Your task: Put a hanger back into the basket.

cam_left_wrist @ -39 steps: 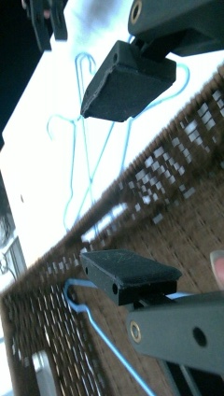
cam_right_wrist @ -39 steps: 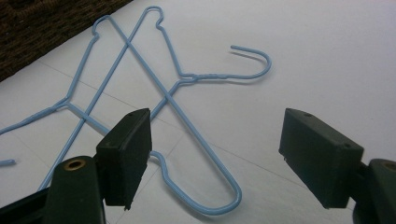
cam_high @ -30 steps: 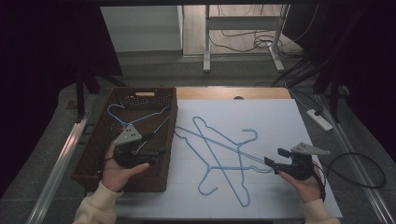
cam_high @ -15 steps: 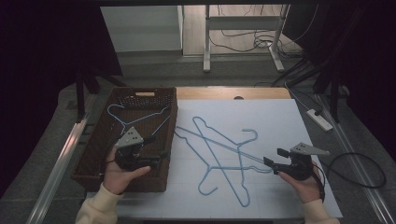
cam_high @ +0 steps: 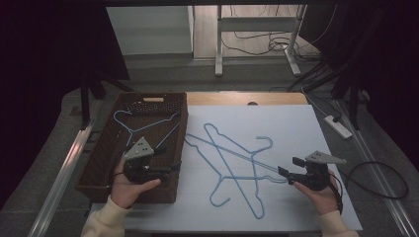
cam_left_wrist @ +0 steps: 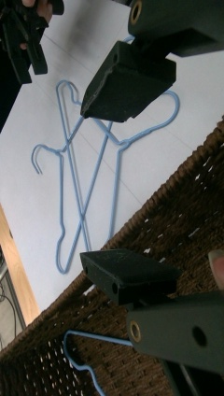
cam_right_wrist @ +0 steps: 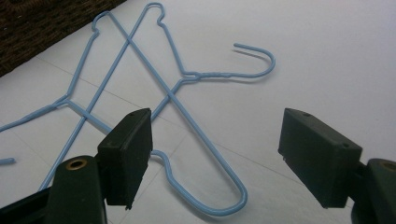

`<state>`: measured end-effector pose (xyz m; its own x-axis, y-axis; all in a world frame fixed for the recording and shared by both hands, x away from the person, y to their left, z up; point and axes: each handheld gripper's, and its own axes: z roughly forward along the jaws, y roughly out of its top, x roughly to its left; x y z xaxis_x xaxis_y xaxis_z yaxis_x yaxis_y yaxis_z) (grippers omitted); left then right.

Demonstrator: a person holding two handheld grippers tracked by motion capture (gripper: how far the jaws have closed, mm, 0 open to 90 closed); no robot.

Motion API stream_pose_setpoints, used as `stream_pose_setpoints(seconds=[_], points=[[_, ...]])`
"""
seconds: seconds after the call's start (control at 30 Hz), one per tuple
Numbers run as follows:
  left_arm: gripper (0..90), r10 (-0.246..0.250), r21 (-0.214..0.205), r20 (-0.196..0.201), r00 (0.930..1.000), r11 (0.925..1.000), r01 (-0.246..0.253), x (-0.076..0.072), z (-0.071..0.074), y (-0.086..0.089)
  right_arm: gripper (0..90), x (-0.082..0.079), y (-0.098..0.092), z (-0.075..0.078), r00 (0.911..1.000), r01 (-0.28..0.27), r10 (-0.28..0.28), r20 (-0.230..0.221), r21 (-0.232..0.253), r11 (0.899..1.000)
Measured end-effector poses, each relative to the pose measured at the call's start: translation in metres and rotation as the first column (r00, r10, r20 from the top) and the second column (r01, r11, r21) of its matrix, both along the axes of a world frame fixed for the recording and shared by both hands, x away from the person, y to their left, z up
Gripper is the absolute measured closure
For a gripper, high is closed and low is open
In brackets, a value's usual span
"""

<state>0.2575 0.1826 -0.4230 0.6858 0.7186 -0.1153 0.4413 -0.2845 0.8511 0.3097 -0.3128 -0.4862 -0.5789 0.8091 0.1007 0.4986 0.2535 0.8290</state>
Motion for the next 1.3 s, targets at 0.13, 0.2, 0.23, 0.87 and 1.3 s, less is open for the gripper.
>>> stream_pose_setpoints(seconds=[0.13,0.2,0.23,0.87,1.3], points=[[26.2,-0.013,0.007,-0.001,0.9999,0.9999,0.013,-0.002,-0.001,-0.004,26.5,0.000,0.001,0.000,1.0000,-0.001,0.001,0.001,-0.007,1.000],[26.3,-0.015,0.007,-0.002,0.9999,0.9999,0.015,-0.003,-0.001,-0.004,26.5,0.000,0.002,0.000,1.0000,-0.001,0.001,0.002,-0.007,1.000],[26.3,-0.016,0.009,-0.001,0.9999,0.9998,0.016,-0.003,-0.002,-0.005,26.5,-0.001,0.002,0.000,1.0000,-0.002,0.002,0.001,-0.007,1.000],[26.5,-0.026,0.005,-0.005,0.9996,0.9996,0.026,-0.006,-0.004,-0.004,30.0,0.005,0.051,0.017,0.9765,-0.215,0.212,-0.037,-0.144,0.966],[26.5,-0.026,0.002,-0.009,0.9996,0.9997,0.026,-0.006,-0.005,-0.002,31.1,0.022,0.094,0.011,0.9167,-0.397,0.367,-0.158,-0.255,0.882]])
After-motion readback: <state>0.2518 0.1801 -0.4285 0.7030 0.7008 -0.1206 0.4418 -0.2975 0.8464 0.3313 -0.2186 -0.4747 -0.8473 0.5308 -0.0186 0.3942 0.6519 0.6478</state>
